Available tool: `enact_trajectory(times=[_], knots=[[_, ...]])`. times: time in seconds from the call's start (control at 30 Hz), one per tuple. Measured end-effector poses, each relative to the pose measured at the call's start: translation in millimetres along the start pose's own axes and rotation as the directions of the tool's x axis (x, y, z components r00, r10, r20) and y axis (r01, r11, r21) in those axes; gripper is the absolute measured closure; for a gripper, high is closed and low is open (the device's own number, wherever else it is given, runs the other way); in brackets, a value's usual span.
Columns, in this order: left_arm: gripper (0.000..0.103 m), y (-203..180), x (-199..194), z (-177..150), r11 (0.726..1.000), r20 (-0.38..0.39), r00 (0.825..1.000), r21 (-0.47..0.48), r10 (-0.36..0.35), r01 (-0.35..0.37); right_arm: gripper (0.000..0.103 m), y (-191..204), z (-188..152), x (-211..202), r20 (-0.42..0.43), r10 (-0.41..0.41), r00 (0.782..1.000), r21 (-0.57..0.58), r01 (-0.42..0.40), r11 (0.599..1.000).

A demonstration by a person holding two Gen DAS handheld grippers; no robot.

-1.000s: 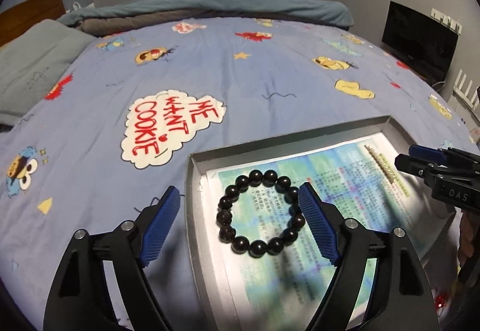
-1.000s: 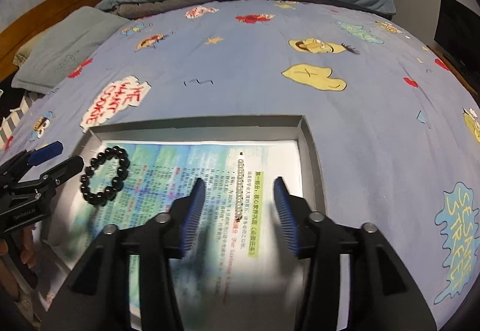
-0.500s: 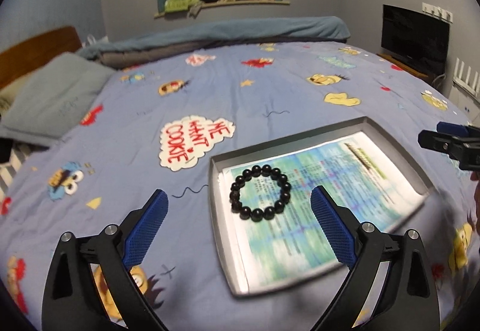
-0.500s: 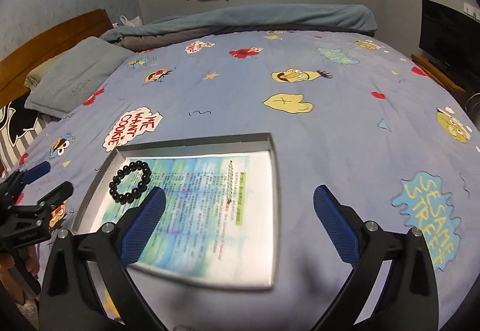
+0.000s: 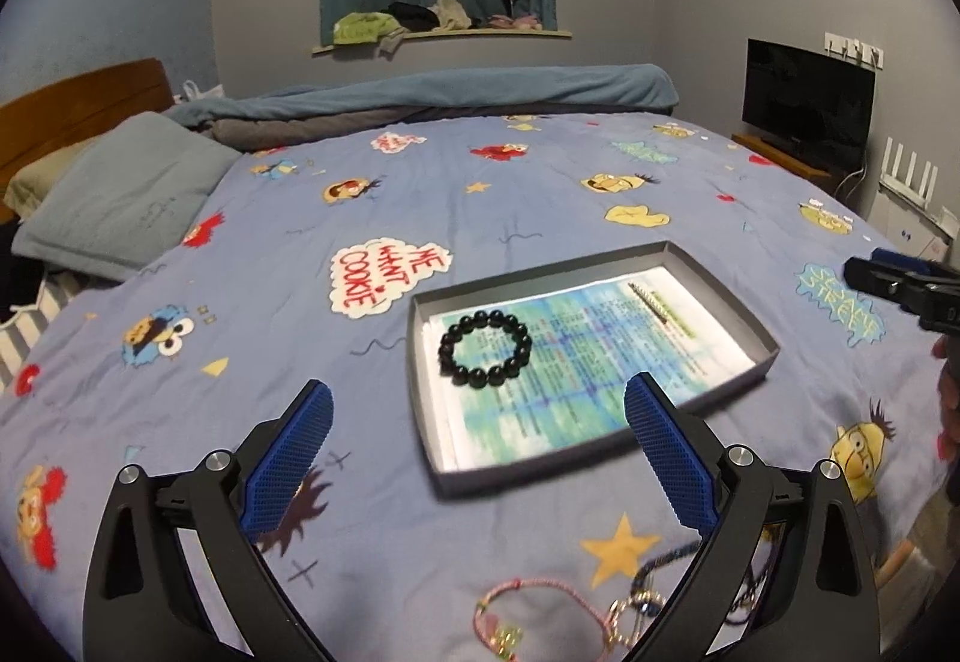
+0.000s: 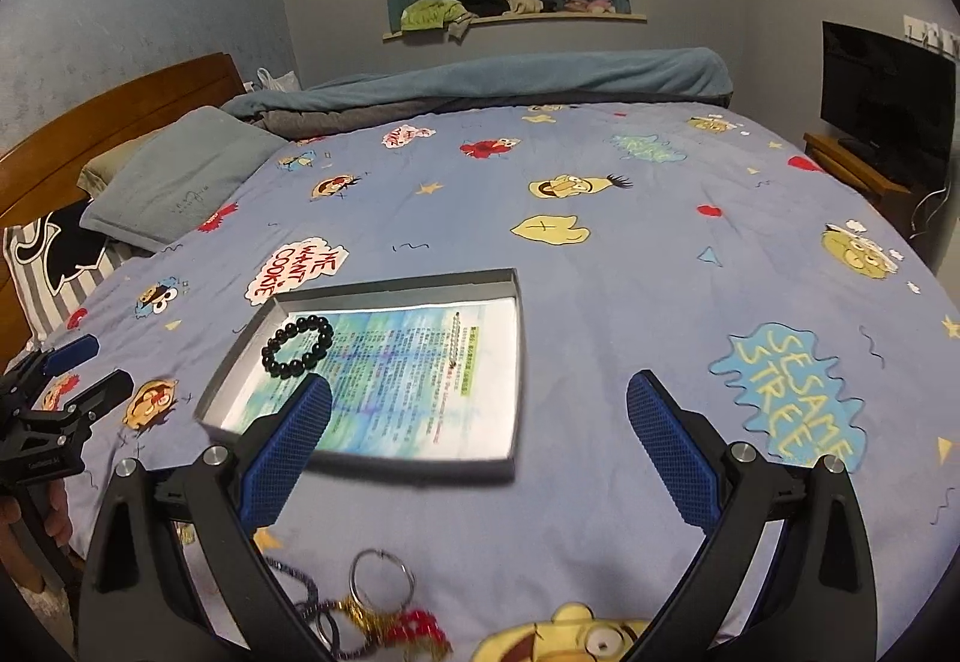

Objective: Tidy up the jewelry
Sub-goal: 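Move both open tools back over the jewelry pile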

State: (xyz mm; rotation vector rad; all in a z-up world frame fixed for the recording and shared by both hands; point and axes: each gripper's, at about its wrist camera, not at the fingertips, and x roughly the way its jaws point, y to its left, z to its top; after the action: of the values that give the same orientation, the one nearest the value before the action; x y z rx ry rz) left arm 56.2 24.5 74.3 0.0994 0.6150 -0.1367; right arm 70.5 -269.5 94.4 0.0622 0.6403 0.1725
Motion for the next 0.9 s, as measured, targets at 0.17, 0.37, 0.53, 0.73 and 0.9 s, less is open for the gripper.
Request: enact_trajectory(times=[0.17,0.37,0.53,0.73,0.9], knots=[[0.006,5,-15,-17,1.000,-0.008,1.000,-0.020,-0.009,0.008,0.006,-3,-11,-19,0.024,-0.014,1.000,-0.023,0.015,1.000],[0.006,16,-26,-40,0.999,-0.013,1.000,-0.038,0.027,-0.028,0.006,-9,-29,-21,0.008,-0.034,0.999,-0.043,0.034,0.998],[0.006,26,-26,-65,0.998,-0.041,0.999,-0.052,0.036,-0.038,0.006,-18,-53,-14,-0.033,-0.059,0.998,-0.045,0.058,0.997],[0.005,26,-19,-96,0.998,-0.075,0.996,-0.039,0.047,-0.050,0.006,-24,-84,-6,-0.080,-0.084,0.993,-0.064,0.079,0.995],[0.005,23,-8,-119,0.998,-0.131,0.991,-0.065,-0.009,0.000,0.006,-24,-106,-3,-0.106,-0.066,0.992,-0.077,0.058,0.995]])
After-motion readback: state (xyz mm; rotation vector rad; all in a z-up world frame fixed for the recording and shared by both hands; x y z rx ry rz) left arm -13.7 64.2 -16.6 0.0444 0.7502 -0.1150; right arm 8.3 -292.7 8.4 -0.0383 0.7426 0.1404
